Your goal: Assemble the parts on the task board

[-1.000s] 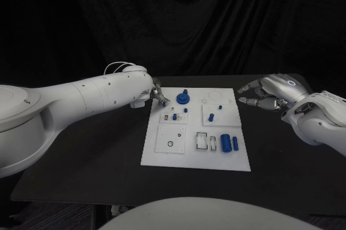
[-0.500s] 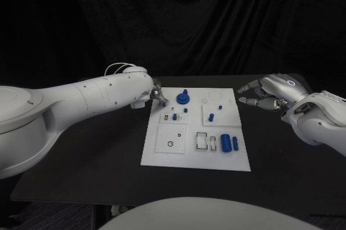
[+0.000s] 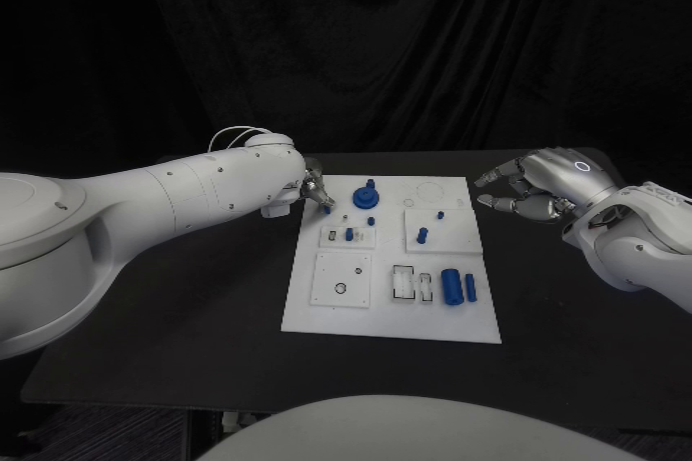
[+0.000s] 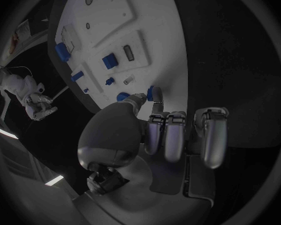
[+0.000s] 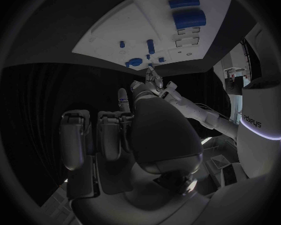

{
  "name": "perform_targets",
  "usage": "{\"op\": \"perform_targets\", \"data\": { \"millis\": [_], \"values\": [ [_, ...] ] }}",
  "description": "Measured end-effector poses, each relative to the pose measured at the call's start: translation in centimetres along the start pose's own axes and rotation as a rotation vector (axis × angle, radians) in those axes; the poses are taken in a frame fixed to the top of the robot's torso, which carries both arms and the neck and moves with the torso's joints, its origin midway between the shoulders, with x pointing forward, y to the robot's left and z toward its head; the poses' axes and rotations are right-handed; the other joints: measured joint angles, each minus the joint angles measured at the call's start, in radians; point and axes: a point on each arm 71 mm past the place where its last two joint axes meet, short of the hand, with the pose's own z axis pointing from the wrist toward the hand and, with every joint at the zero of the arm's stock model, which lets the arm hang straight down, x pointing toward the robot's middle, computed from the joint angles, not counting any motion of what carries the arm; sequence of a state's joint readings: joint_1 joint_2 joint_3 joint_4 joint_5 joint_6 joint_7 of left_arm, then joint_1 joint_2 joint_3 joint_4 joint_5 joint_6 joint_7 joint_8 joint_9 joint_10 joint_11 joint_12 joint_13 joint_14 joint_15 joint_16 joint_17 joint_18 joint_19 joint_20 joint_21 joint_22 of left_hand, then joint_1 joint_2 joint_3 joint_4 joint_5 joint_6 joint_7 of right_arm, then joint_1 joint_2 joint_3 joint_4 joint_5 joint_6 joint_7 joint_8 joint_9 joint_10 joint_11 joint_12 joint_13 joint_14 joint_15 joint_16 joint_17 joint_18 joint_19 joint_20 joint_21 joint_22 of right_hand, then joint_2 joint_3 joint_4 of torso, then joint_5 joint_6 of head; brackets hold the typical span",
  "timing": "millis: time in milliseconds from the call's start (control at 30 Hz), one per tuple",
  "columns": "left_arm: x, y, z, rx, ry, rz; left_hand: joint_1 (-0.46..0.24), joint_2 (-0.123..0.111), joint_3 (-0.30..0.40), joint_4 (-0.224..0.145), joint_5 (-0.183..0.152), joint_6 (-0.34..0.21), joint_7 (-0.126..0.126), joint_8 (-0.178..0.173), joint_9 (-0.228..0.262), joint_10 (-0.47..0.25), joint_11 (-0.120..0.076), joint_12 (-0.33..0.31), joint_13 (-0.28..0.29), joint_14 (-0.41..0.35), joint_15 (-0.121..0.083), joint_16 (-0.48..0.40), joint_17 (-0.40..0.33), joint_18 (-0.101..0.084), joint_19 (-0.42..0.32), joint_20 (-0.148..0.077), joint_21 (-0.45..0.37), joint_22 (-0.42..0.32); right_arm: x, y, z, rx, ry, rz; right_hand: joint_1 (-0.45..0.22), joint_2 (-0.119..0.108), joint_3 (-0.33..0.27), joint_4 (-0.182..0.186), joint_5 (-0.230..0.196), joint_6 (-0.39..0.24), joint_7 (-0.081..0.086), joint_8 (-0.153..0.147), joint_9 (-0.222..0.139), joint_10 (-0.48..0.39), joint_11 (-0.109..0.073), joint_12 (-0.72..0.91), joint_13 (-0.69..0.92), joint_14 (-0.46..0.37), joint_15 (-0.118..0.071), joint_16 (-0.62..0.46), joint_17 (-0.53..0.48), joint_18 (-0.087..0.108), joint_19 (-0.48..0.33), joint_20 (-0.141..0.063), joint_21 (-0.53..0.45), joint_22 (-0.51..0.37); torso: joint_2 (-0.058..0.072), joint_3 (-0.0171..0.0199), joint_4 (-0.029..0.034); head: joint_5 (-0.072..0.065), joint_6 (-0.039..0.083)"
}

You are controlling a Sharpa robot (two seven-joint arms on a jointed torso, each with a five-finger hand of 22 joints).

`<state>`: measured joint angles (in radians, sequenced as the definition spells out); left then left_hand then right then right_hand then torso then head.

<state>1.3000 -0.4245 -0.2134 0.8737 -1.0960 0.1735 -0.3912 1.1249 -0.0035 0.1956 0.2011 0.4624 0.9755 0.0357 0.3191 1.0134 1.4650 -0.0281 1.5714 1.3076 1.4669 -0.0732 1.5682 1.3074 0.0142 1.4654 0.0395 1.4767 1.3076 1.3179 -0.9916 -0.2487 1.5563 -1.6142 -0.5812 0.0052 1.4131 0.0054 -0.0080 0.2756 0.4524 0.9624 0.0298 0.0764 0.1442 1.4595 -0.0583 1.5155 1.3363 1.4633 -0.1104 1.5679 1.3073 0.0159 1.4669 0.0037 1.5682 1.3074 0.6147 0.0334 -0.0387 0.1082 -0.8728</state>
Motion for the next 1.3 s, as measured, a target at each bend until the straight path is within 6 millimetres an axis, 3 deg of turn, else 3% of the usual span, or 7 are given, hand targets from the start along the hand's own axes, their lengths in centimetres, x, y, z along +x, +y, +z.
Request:
{"op": "perform_targets", "data": {
  "millis": [167, 400, 700, 1300],
  "values": [
    [0.0, 0.0, 0.0, 0.003, 0.000, 0.000, 0.010, -0.001, 0.029, -0.015, 0.000, 0.000, 0.000, -0.005, 0.006, 0.000, 0.000, 0.000, 0.000, 0.000, 0.000, 0.000, 0.000, 0.000, 0.000, 0.000, -0.003, 0.000, 0.0, 0.0, 0.0, 0.000, 0.000, 0.000, 0.000, 0.000, 0.000, 0.000, 0.000, 0.000, 0.000, 0.000, 0.000, 0.000, 0.000, 0.000, 0.000, 0.000, 0.000, 0.000, 0.000, 0.000, 0.000, 0.000, 0.000, 0.000, 0.000, 0.0000, 0.0003, -0.004, 0.000],
    [0.0, 0.1, 0.0, 0.008, 0.001, -0.001, 0.026, -0.017, 0.078, -0.044, 0.024, 0.004, -0.004, -0.013, 0.017, 0.000, 0.000, 0.000, 0.000, 0.000, 0.000, 0.000, 0.000, 0.000, 0.000, 0.000, -0.007, 0.000, 0.0, 0.0, 0.0, 0.001, 0.001, 0.000, 0.002, 0.002, 0.000, 0.000, 0.000, 0.000, 0.000, 0.000, 0.000, 0.000, 0.000, 0.000, 0.008, 0.000, 0.000, 0.000, 0.000, 0.000, 0.000, 0.000, 0.000, 0.000, 0.000, 0.0003, 0.0008, -0.003, 0.000],
    [0.1, 0.3, -0.1, 0.019, 0.006, -0.001, 0.038, -0.030, 0.125, -0.084, 0.024, 0.011, -0.007, -0.021, 0.024, 0.000, 0.000, 0.000, 0.000, 0.000, 0.000, 0.000, 0.000, 0.000, 0.000, 0.000, -0.007, 0.000, 0.0, 0.0, 0.1, 0.002, 0.001, -0.001, 0.006, 0.006, 0.003, 0.003, 0.004, 0.000, 0.000, 0.000, -0.001, -0.002, 0.002, -0.006, 0.053, 0.000, 0.000, 0.000, 0.000, 0.000, 0.000, 0.000, 0.000, 0.000, 0.000, 0.0003, 0.0002, -0.002, 0.000],
    [0.3, 1.1, -0.7, 0.047, -0.014, -0.015, 0.033, -0.049, 0.153, -0.098, 0.024, 0.031, -0.005, -0.040, 0.012, 0.000, 0.000, 0.000, 0.000, 0.000, 0.000, 0.000, 0.000, 0.000, 0.000, 0.000, -0.011, 0.000, 0.0, -0.2, 0.0, 0.007, 0.002, -0.003, 0.005, 0.005, 0.006, 0.000, 0.004, 0.000, 0.000, -0.004, -0.001, -0.002, 0.002, -0.006, 0.053, 0.000, 0.000, 0.000, 0.000, 0.000, 0.000, 0.000, 0.000, 0.001, -0.001, 0.0009, 0.0004, -0.003, 0.000]
  ]
}}
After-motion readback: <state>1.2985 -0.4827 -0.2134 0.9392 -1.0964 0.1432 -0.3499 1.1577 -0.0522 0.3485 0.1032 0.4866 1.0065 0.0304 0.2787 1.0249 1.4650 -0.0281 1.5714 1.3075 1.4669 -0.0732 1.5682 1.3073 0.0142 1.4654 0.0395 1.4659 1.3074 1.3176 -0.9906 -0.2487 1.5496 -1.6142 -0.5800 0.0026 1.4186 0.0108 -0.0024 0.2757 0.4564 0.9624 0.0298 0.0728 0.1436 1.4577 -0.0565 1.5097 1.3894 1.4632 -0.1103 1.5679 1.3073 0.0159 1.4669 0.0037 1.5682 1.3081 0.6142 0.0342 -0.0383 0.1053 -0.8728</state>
